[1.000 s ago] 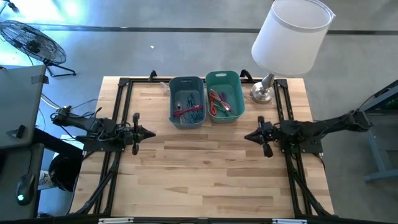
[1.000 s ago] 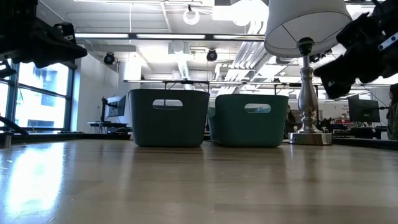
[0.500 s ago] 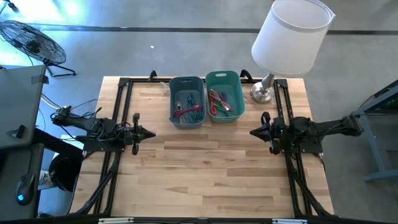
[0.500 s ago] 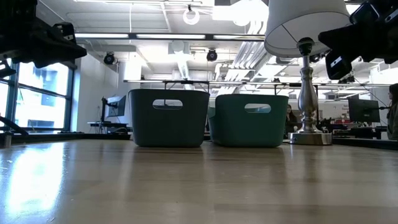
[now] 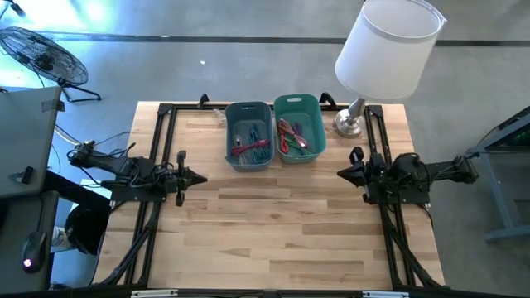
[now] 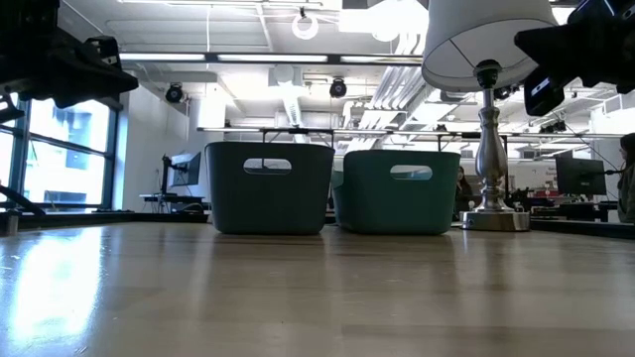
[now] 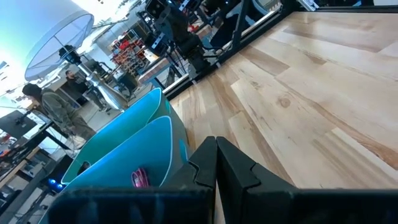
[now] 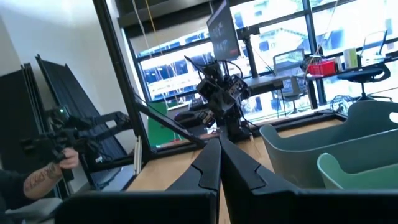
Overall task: Pick & Place USB Port
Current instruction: Return to Home Position
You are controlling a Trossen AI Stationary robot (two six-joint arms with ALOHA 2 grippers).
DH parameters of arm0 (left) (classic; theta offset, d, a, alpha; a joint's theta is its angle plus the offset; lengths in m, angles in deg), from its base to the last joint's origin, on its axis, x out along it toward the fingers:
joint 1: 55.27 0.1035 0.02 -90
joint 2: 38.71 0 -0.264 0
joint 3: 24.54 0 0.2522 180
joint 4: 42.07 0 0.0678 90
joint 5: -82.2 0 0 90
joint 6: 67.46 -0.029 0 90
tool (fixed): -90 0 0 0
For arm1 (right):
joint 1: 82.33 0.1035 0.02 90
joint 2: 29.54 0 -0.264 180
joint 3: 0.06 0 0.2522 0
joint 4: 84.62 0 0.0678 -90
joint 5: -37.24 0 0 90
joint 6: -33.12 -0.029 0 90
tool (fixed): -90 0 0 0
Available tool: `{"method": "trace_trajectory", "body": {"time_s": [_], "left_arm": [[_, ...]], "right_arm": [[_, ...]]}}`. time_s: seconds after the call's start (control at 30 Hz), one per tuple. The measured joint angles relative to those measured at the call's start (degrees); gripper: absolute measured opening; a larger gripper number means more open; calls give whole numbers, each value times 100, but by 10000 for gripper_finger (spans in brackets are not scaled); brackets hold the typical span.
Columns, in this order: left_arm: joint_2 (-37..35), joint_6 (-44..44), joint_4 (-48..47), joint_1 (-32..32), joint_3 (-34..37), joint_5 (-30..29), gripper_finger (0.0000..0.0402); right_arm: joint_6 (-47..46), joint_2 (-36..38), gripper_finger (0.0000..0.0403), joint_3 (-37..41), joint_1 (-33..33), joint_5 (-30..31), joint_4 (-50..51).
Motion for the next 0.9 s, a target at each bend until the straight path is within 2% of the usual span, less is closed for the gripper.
{"method": "trace_trajectory", "body": {"time_s": [0.43, 0.7, 0.9], "left_arm": [[-2, 1, 22, 1, 0, 115, 0], [-4, -798, 913, 2, 15, 246, 0], [-2, -615, 744, 2, 82, 400, 0]], "right_arm": [[2, -27, 0, 0, 0, 0, 15], [1, -27, 0, 0, 0, 0, 15], [1, -27, 0, 0, 0, 0, 15]]}}
